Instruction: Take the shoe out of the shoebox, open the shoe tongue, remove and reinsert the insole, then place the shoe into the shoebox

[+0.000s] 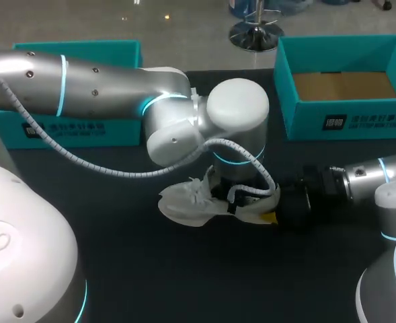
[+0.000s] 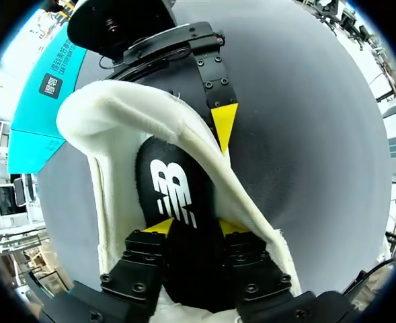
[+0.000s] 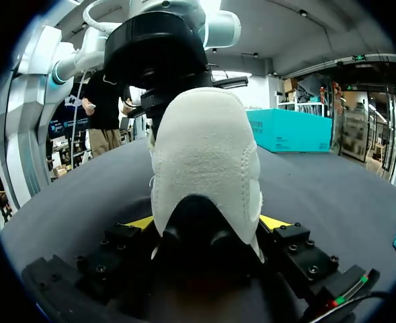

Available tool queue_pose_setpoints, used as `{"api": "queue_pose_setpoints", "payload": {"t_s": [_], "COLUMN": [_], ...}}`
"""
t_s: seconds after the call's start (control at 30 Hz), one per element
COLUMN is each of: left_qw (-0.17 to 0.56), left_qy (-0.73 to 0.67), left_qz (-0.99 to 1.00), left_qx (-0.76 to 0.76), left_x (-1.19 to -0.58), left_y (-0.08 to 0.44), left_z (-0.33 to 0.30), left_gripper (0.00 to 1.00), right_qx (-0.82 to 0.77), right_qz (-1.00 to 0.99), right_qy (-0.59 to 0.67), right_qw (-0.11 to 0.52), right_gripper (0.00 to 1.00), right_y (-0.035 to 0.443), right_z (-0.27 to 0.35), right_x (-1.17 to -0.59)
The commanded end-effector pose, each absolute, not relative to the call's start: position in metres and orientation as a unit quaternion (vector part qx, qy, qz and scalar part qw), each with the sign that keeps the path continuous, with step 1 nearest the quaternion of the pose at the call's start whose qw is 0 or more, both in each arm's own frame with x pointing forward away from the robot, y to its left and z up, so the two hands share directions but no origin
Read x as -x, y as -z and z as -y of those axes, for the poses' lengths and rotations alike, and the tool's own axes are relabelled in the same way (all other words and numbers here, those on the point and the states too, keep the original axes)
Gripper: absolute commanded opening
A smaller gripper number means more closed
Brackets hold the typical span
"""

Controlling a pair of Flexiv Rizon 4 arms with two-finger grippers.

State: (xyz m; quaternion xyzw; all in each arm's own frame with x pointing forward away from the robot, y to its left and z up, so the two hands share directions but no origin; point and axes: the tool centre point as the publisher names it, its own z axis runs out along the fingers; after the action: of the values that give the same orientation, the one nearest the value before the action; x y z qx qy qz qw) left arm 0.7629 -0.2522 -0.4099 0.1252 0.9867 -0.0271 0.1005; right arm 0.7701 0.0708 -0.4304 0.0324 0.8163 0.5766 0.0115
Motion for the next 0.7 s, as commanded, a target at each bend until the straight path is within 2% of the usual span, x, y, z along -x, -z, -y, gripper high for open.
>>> {"api": "queue_pose_setpoints", "payload": {"t_s": [0.03,0.7], "left_qw": [0.118,0.148], "left_qy": [0.017,0.01], "left_qz": [-0.985,-0.983], "left_qx": [-0.121,-0.11], "left_x": [-0.756,-0.749], "left_y": [0.434,0.407], "left_z": [0.248,0.241], "left_gripper": [0.0,0.0], "right_qx": [-0.034,-0.034], "right_qz": [-0.817,-0.817], "right_qy": [-0.575,-0.575], "right_qw": [0.012,0.012], "right_gripper": [0.0,0.0], "right_y": [0.433,0.433], "right_z": [-0.073,-0.073], "right_x": [-0.771,-0.771]}}
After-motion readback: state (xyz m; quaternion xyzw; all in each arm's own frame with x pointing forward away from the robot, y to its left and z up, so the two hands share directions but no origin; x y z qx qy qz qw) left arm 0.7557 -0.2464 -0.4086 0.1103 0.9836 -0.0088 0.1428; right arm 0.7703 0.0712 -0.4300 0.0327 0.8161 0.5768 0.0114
